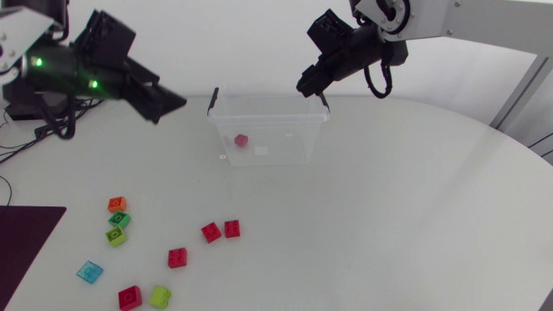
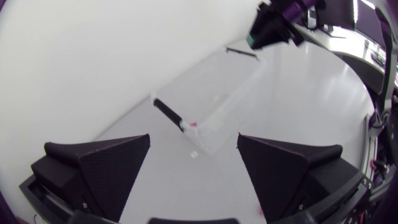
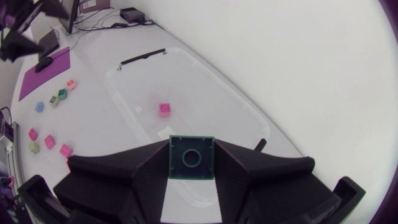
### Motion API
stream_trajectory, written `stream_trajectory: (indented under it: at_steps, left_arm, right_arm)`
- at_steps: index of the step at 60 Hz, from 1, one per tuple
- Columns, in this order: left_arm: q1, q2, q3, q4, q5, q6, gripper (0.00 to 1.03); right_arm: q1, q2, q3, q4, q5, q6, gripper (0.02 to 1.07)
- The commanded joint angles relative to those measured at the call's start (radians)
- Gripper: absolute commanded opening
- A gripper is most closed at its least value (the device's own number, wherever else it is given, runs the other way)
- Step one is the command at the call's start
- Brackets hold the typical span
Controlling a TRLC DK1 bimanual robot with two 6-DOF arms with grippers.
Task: Pick up the duplo bricks and place them in the container
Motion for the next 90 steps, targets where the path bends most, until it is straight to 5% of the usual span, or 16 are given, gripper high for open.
stream_trajectory:
  at_steps: [1,8,15,25,39,51,81,90]
  left_arm:
    - [0.016,-0.082,-0.153,-0.045,0.001,0.112,0.99]
    - [0.035,-0.192,-0.310,-0.084,0.001,0.183,0.99]
    - [0.075,-0.274,-0.442,-0.095,-0.002,0.264,0.99]
    - [0.151,-0.343,-0.544,-0.165,-0.003,0.419,0.99]
    - [0.268,-0.418,-0.646,-0.280,-0.002,0.669,0.99]
    - [0.276,-0.446,-0.730,-0.305,-0.003,0.743,0.98]
    - [0.191,-0.535,-0.888,-0.357,-0.117,0.779,0.96]
    - [0.182,-0.508,-0.919,-0.303,-0.135,0.772,0.96]
  right_arm:
    - [0.016,0.044,0.030,0.042,0.025,0.019,0.33]
    - [0.027,0.085,0.040,0.105,0.070,0.014,0.35]
    - [0.027,0.159,0.103,0.123,0.099,0.014,0.76]
    - [0.041,0.202,0.130,0.152,0.156,0.019,1.02]
    - [0.042,-0.027,-0.132,0.345,0.326,0.059,1.02]
    - [-0.019,-0.211,-0.298,0.390,0.407,0.086,1.02]
    - [-0.189,-0.624,-0.776,0.497,0.394,0.089,1.02]
    - [-0.240,-0.726,-0.938,0.534,0.357,0.094,1.02]
